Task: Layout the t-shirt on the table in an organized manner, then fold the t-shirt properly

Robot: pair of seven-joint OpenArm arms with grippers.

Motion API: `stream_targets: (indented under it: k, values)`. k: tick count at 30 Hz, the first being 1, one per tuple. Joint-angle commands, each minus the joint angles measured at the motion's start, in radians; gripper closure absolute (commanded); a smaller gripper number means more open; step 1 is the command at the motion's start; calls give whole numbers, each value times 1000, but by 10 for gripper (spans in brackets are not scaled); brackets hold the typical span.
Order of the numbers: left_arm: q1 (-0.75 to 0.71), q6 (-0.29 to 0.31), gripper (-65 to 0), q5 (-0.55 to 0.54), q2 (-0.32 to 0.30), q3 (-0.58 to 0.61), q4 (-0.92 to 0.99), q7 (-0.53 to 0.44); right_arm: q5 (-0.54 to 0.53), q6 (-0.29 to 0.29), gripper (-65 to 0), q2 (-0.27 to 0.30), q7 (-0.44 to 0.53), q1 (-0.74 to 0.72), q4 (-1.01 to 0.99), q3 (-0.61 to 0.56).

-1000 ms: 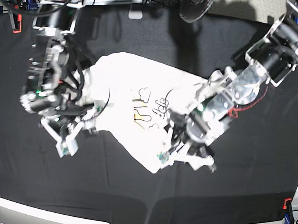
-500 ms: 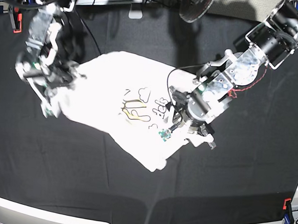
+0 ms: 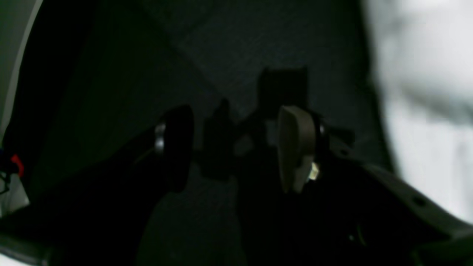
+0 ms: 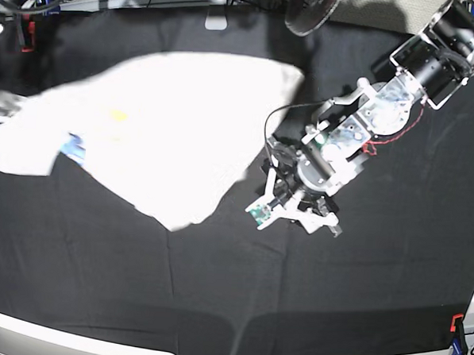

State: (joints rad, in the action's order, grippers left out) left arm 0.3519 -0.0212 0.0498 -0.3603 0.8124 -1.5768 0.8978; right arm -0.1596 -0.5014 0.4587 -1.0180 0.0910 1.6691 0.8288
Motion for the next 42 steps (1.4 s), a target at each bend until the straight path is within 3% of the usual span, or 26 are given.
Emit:
stream_targets:
  k: [1, 6, 10, 12, 20, 24, 26, 29, 34, 39, 42]
  values:
    - [21, -16, -339, 3, 3, -6, -14, -12, -22, 2, 0, 35, 14, -10, 18, 29]
    - [13, -16, -339, -83, 11, -6, -14, -9, -61, 1, 0, 54, 7, -10, 18, 113]
    - [10, -13, -340, -129, 32, -6, -14, -11, -41, 1, -236, 55, 9, -10, 18, 135]
    - [11, -13, -340, -124, 36, -6, -14, -23, -23, 1, -284, 57, 12, -10, 18, 140]
    - [11, -13, -339, -201, 40, -6, -13, -115, 52, 12, -284, 57, 47, -10, 18, 141]
    - [10, -12, -339, -215, 65, -6, -13, -114, 195, 132, -284, 63, 142, -10, 18, 177]
    - [11, 3, -339, -236, 77, -6, -13, -114, 202, 162, -284, 80, 143, -10, 18, 214]
    - [11, 48, -339, -237, 87, -6, -13, -122, 141, 161, -284, 114, 126, -10, 18, 268]
    - [10, 49, -339, -269, 116, -6, 3, -121, 33, 159, -284, 146, 109, -10, 18, 328]
    - [11, 52, -339, -261, 184, -6, 65, -121, -57, 148, -284, 150, 75, -10, 18, 330]
    - [11, 51, -339, -261, 237, -6, 93, -121, -188, 15, -284, 150, 25, -10, 18, 330]
